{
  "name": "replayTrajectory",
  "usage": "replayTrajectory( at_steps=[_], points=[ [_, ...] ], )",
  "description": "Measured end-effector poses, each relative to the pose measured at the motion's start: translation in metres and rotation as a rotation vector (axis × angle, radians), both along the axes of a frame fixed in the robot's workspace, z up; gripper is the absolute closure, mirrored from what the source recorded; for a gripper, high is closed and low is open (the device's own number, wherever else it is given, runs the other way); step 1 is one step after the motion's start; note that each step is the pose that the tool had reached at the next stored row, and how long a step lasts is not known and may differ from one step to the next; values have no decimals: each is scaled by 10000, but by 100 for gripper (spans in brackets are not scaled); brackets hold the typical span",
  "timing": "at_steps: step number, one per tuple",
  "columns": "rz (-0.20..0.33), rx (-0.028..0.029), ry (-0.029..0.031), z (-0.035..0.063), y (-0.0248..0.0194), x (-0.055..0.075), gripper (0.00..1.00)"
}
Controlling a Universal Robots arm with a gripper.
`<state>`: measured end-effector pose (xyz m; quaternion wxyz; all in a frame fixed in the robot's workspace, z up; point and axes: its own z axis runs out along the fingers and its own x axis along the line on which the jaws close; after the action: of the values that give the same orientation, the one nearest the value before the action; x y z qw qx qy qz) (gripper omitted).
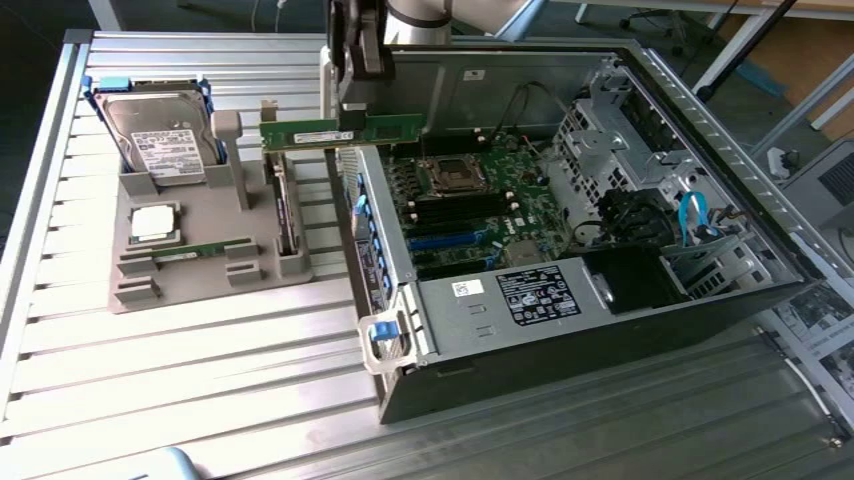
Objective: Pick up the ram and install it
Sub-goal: 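Pick up the ram and move it above insertion slot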
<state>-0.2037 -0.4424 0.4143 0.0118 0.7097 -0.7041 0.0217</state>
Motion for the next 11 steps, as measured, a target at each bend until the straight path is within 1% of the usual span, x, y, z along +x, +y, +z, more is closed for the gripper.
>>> replayTrajectory(
  at_steps=[11],
  points=[
    [-1, 0, 0, 0, 0, 201, 88]
  ],
)
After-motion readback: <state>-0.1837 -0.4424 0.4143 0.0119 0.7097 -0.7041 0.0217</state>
